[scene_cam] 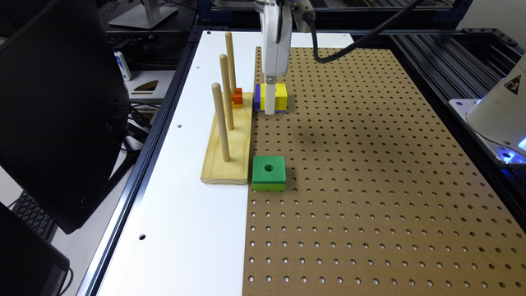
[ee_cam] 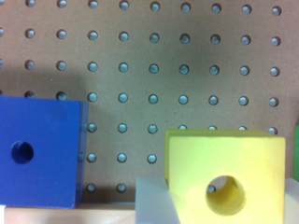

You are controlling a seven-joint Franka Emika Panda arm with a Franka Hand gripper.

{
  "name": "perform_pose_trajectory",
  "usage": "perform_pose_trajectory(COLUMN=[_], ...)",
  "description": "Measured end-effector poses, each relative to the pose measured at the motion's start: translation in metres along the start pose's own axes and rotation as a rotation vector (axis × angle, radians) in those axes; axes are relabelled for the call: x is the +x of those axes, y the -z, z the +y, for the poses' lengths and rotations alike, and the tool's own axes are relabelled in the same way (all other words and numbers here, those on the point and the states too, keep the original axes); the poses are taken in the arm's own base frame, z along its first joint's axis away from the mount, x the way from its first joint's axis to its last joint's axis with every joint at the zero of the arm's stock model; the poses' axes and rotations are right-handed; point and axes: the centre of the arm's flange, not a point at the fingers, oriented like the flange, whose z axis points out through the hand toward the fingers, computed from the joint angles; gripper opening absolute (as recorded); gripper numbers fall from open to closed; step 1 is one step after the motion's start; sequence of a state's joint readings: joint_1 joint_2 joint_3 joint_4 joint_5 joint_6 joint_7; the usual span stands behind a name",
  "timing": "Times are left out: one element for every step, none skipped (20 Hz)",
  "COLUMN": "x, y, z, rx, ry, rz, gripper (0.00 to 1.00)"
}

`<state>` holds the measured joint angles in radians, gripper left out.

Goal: Pick up yellow block.

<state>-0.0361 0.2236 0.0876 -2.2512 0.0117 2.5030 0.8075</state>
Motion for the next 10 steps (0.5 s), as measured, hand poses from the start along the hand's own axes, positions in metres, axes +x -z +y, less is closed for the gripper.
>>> perform_pose_trajectory(x=[0.0,0.0,0.0,-0.001,-0.002,-0.002,-0.002,-0.003,-0.003,-0.002], y=[0.003,0.008,0.014,0.021,0.026,0.03,0.032,0.032,0.032,0.033], z=[0.0,0.0,0.0,0.0,0.001,0.001,0.001,0.001,0.001,0.001], rx=[0.001,0.002,0.002,0.001,0.0,-0.001,-0.001,-0.001,-0.002,0.0], ry=[0.0,0.001,0.001,0.001,0.002,0.002,0.002,0.002,0.002,0.002], rz=[0.002,0.004,0.005,0.006,0.005,0.006,0.006,0.006,0.006,0.007], gripper=[0.0,0.0,0.0,0.0,0.0,0.0,0.0,0.0,0.0,0.0])
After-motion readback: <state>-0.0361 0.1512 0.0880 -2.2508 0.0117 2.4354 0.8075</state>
